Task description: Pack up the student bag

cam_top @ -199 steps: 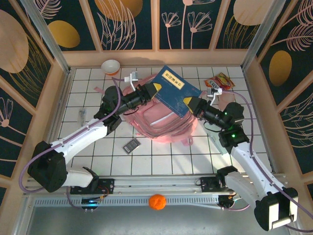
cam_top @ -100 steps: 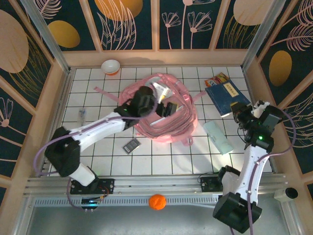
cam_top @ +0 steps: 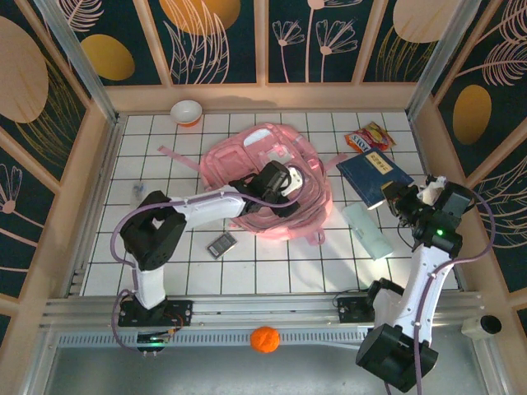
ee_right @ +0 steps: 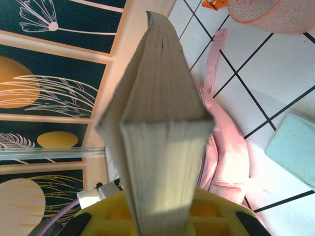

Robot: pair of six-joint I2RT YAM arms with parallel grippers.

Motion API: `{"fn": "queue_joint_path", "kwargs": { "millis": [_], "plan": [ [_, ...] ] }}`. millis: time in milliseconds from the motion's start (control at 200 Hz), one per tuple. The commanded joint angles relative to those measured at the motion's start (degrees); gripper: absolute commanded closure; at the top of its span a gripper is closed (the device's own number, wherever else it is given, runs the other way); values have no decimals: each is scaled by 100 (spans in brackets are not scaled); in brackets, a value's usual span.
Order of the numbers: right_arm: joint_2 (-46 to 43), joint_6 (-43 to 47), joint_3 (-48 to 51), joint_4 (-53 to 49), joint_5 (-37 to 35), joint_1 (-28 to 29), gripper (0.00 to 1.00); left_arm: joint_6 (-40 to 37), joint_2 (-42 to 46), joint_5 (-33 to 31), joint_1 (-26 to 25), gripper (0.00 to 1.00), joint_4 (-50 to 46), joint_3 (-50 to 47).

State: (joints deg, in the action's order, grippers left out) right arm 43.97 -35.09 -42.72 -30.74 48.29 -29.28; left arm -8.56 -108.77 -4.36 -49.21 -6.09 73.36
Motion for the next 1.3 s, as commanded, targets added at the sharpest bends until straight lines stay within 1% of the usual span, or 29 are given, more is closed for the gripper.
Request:
{"fn": "queue_joint_path", "kwargs": {
  "millis": [0, 25, 90, 110, 135, 175, 245, 345, 395, 480, 591, 661, 786, 821, 941, 1036, 1121, 1191, 1296],
  "plan": [
    [-133, 226, -114, -47, 251, 1, 100, -81, -93, -705, 8, 42, -55, 199],
    [-138, 246, -120, -88, 236, 9, 100, -61, -71, -706, 8, 51, -87, 228],
    [-151, 315, -140, -241, 175, 18, 100, 75, 109, -724, 8, 79, -161, 327],
    [-158, 333, -147, -287, 158, 23, 100, 121, 192, -698, 8, 86, -191, 361],
    [-160, 359, -164, -354, 127, 36, 100, 181, 325, -676, 8, 93, -216, 407],
    [-160, 388, -181, -464, 71, 68, 100, 283, 566, -617, 17, 100, -207, 456],
    [-181, 362, -182, -593, -95, 192, 100, 496, 970, -510, 59, 100, -102, 509],
    [-253, 64, -79, -551, -324, 518, 100, 958, 1340, -67, 308, 100, -76, 696],
    [-303, -148, -20, -493, -479, 775, 100, 1199, 1408, 183, 480, 100, -90, 819],
    [-417, -559, 66, -274, -771, 1285, 100, 1426, 1519, 340, 668, 100, -19, 962],
    [-559, -1330, 344, 376, -915, 2132, 100, 1510, 1544, 481, 779, 100, 47, 1139],
    [-608, -1837, 574, 976, -1069, 2754, 100, 1537, 1485, 576, 806, 100, -1, 1300],
    [-486, -2481, 896, 1746, -1718, 3798, 100, 1630, 1420, 779, 821, 100, -12, 1446],
    [-397, -2636, 1012, 2130, -1858, 4049, 100, 1683, 1427, 849, 830, 100, 16, 1459],
    [229, -3214, 1402, 3673, -2321, 4730, 100, 1820, 1470, 1011, 834, 100, 90, 1488],
    [894, -3338, 1383, 4664, -2777, 5151, 100, 1887, 1495, 1063, 834, 100, 120, 1523],
    [1531, -3454, 1298, 5286, -3017, 5331, 100, 1973, 1516, 1138, 842, 100, 175, 1533],
    [2071, -3579, 1264, 5897, -3074, 5399, 100, 2024, 1534, 1234, 838, 100, 248, 1545],
    [2869, -3545, 952, 6265, -3269, 5483, 100, 2042, 1560, 1288, 834, 100, 275, 1568]
  ]
}}
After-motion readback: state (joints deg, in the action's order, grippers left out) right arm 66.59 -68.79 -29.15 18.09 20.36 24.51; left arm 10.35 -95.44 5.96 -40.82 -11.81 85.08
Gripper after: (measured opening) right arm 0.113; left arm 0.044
